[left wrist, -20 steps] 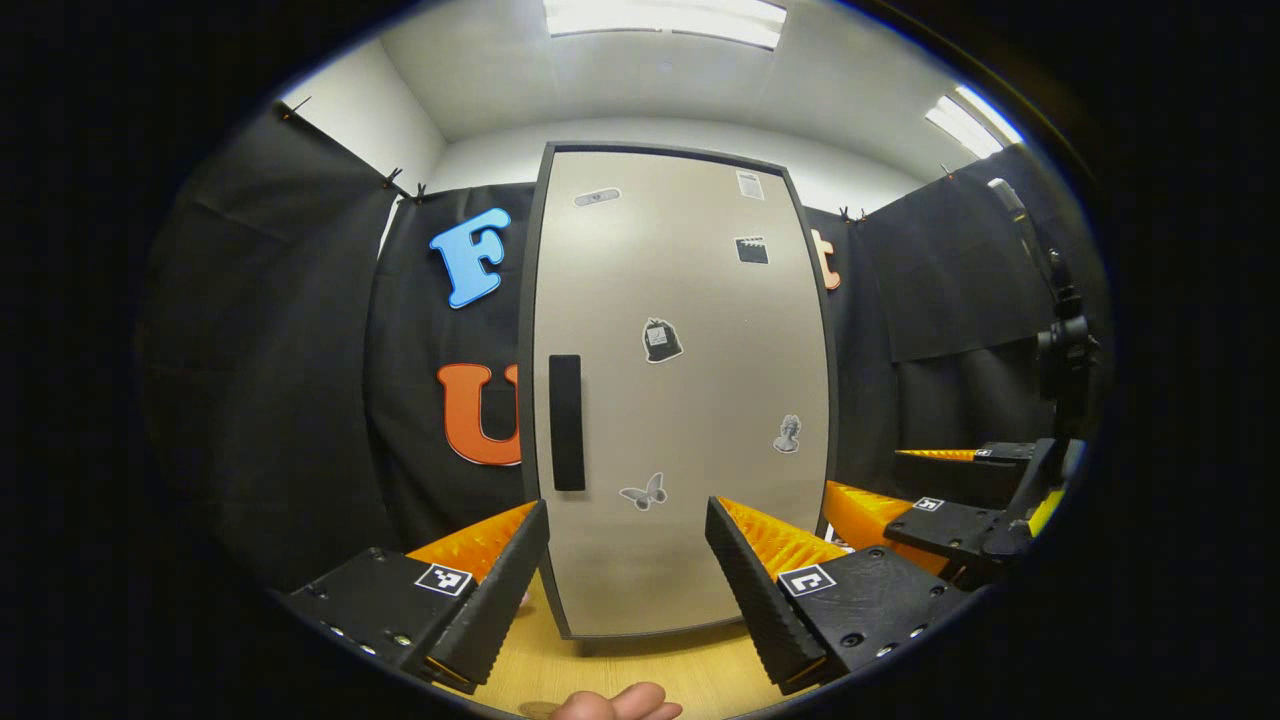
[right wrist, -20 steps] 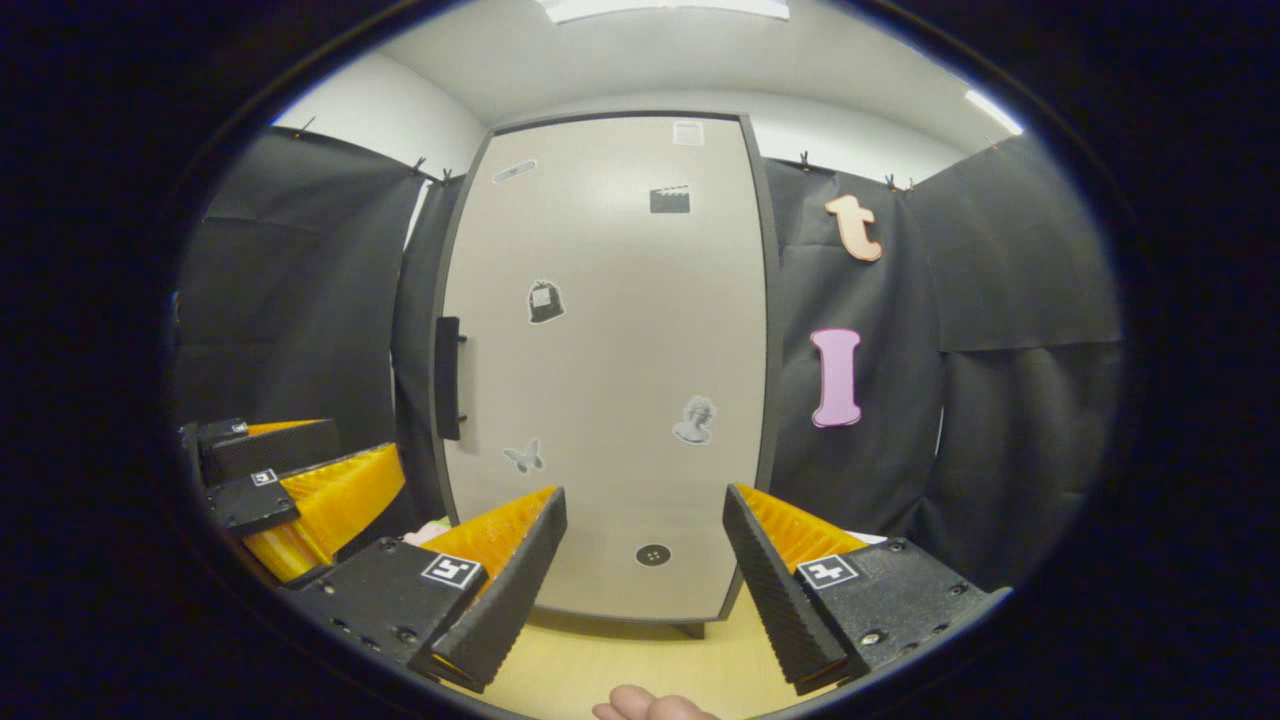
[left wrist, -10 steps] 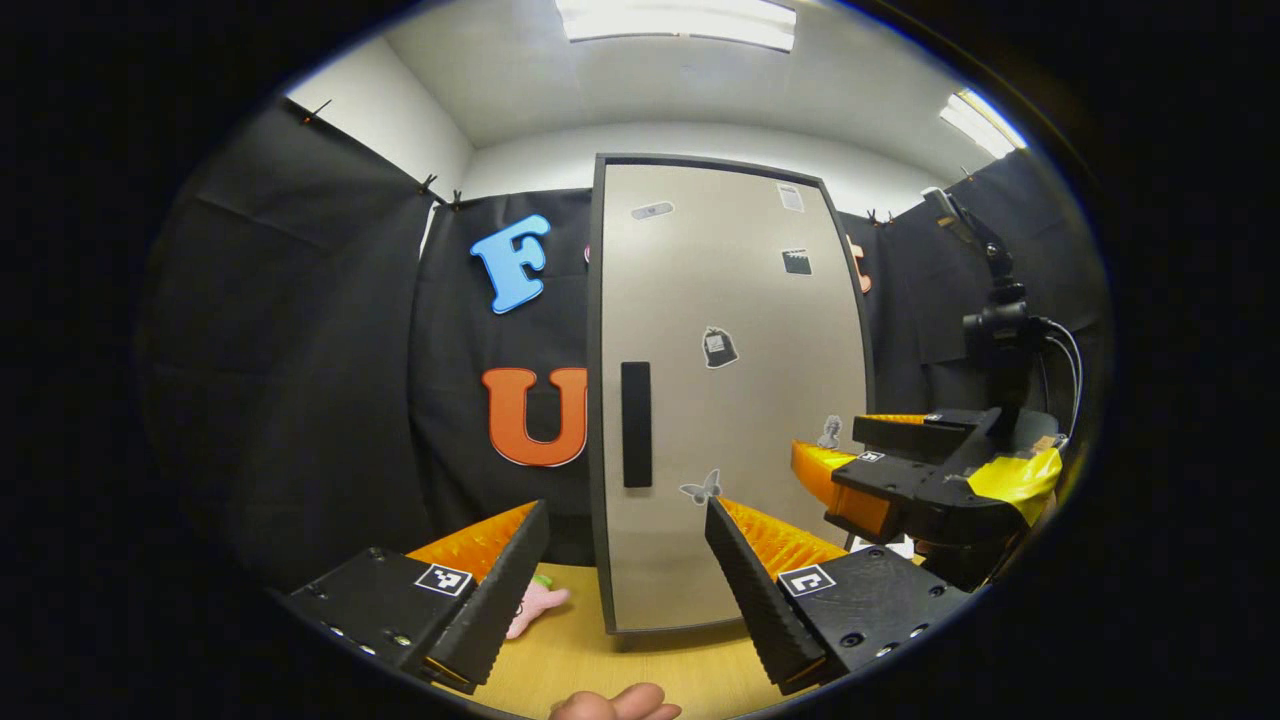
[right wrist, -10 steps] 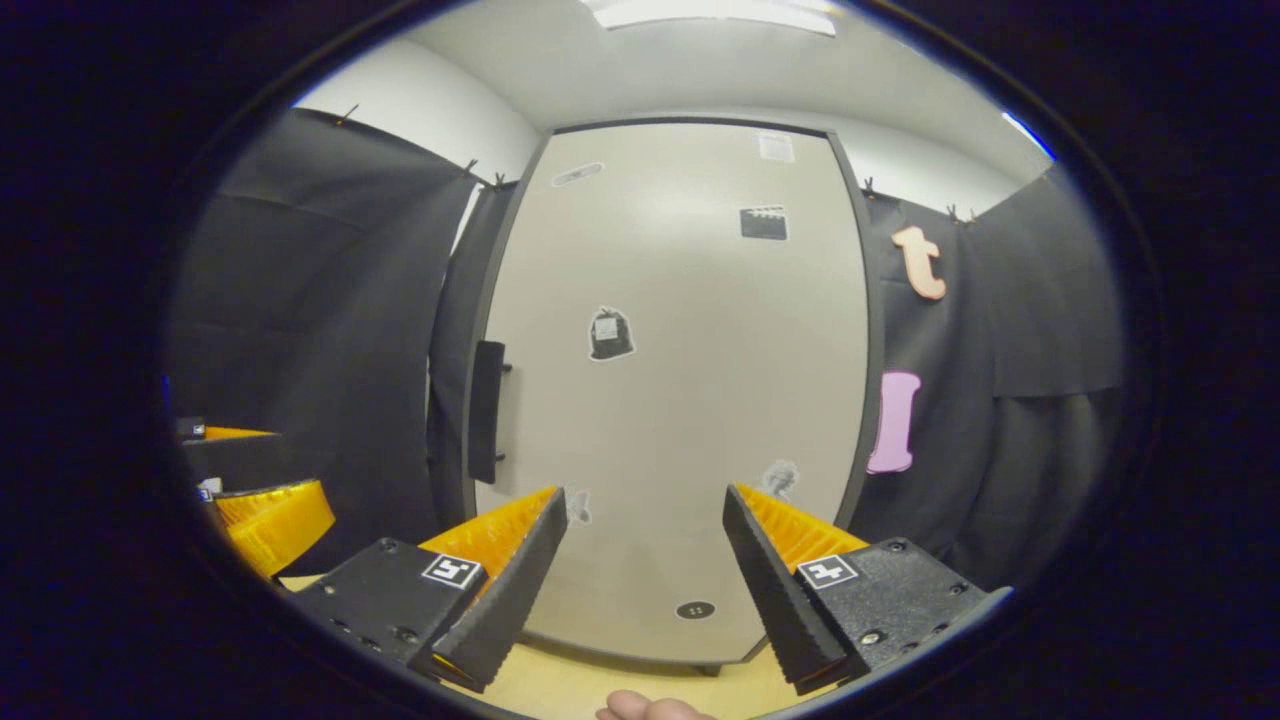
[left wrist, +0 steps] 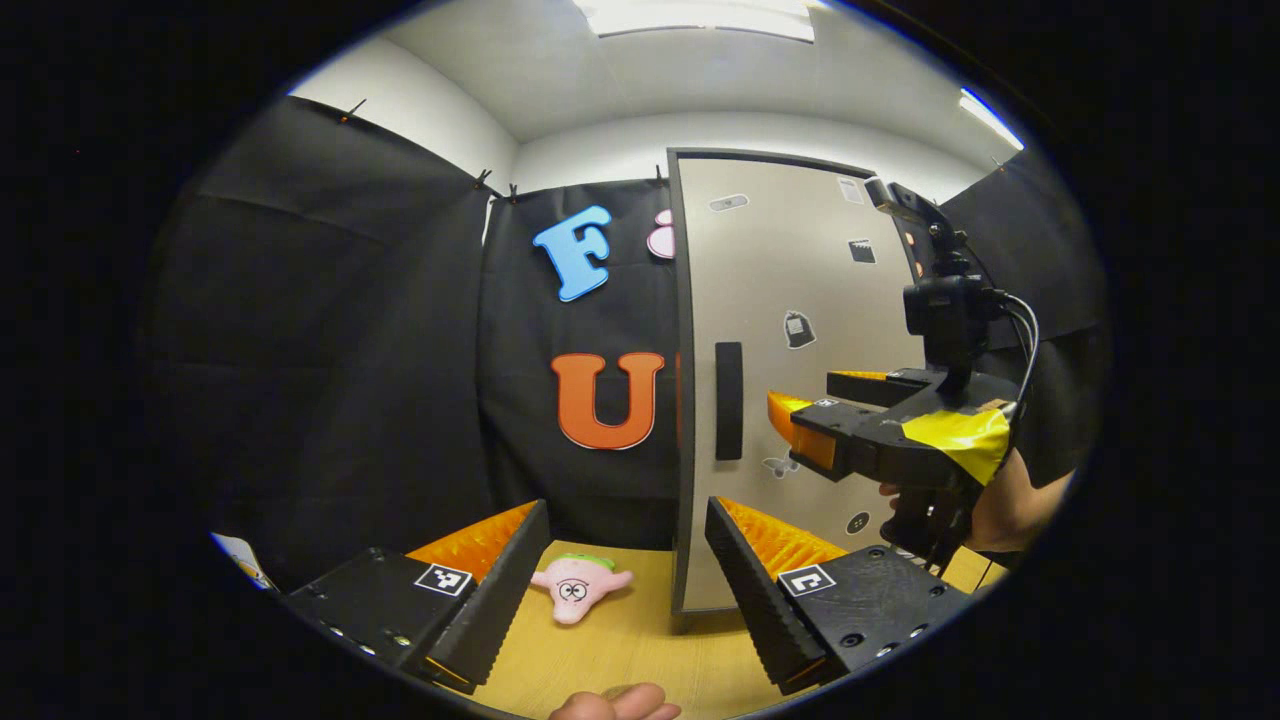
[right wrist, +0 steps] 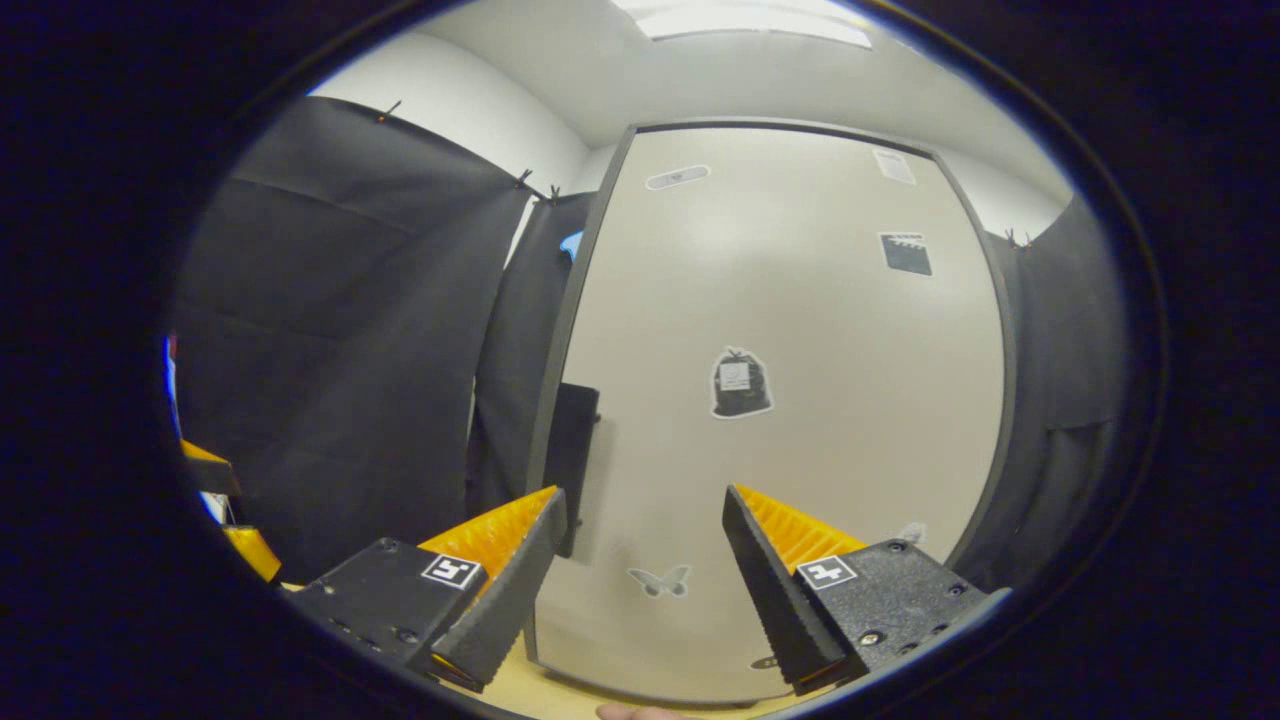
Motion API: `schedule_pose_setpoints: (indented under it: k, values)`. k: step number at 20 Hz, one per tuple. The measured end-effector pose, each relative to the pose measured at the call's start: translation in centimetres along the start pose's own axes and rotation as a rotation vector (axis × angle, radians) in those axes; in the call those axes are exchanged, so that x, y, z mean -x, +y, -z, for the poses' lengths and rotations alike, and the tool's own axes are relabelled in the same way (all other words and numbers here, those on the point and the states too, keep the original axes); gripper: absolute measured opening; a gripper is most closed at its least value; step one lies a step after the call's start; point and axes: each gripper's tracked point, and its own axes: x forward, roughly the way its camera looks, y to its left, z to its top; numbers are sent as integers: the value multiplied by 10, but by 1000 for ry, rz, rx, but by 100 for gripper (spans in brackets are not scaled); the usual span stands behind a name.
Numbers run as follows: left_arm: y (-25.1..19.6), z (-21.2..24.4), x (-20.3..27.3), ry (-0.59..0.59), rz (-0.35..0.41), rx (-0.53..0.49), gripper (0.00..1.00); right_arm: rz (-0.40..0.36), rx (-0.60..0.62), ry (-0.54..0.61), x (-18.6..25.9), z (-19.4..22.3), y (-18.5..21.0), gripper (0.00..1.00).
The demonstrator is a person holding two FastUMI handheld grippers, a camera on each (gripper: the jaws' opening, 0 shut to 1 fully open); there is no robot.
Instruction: Open the cabinet door with the right hand, grasp the bottle in the cabinet with the left hand and place it on the coaster, then close the cabinet door with the right hand.
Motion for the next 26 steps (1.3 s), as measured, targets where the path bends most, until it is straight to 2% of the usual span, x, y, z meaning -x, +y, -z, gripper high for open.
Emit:
schedule_pose_setpoints:
  k: [7, 9, 10, 11, 12, 14, 16, 20, 26]
  values:
    - [67, 6, 33, -9, -145, 18, 95, -8, 37, 37, -49, 12, 24, 97]
    - [80, 9, 39, 3, -183, 29, 95, -6, 67, 49, -56, 15, 35, 86]
    - [86, 12, 41, 13, -196, 35, 95, -14, 87, 63, -57, 18, 43, 69]
    - [92, 17, 44, 23, -209, 43, 95, 30, 109, 64, -61, 19, 38, 59]
    - [98, 23, 48, 32, -218, 52, 95, 53, 101, 70, -59, 19, 38, 42]
    - [109, 30, 53, 47, -234, 68, 95, 58, 39, 91, -60, 20, 40, 35]
    - [116, 34, 58, 51, -238, 81, 95, 56, 13, 118, -57, 19, 41, 29]
    - [131, 42, 59, 45, -242, 87, 95, 51, 8, 146, -52, 19, 42, 26]
    - [140, 53, 49, 43, -208, 122, 95, -40, -34, 187, -16, 8, 54, 23]
